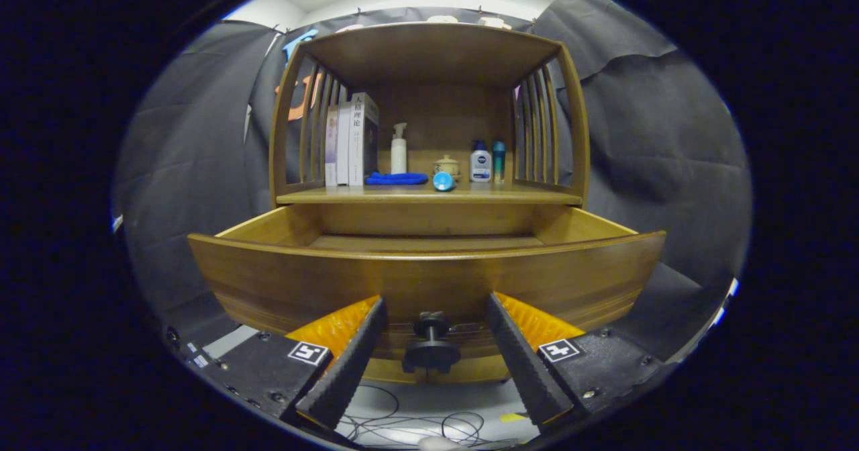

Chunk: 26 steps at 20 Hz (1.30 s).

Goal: Pull open the drawer, take out the items inside it, and place them on the countertop above the cabinet.

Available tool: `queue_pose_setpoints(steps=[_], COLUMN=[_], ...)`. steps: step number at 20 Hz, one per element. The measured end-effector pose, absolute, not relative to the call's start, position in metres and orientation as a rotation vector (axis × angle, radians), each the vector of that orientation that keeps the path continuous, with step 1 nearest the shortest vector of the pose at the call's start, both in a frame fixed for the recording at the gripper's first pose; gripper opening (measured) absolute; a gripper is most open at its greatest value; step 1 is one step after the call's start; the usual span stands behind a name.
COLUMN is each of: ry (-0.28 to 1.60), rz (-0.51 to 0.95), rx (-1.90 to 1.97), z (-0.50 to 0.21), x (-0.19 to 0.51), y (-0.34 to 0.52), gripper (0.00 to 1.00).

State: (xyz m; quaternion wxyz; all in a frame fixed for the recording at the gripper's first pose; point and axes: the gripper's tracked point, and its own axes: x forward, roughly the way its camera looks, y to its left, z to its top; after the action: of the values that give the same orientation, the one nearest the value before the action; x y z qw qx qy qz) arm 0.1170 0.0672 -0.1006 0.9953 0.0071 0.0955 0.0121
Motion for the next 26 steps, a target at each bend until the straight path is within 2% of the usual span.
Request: queue_pose_setpoints(steps=[26], ry=[0.152], rz=[-0.005], rx=[0.008], z=[-0.084], x=[0.276], y=[0.081], gripper=[0.99])
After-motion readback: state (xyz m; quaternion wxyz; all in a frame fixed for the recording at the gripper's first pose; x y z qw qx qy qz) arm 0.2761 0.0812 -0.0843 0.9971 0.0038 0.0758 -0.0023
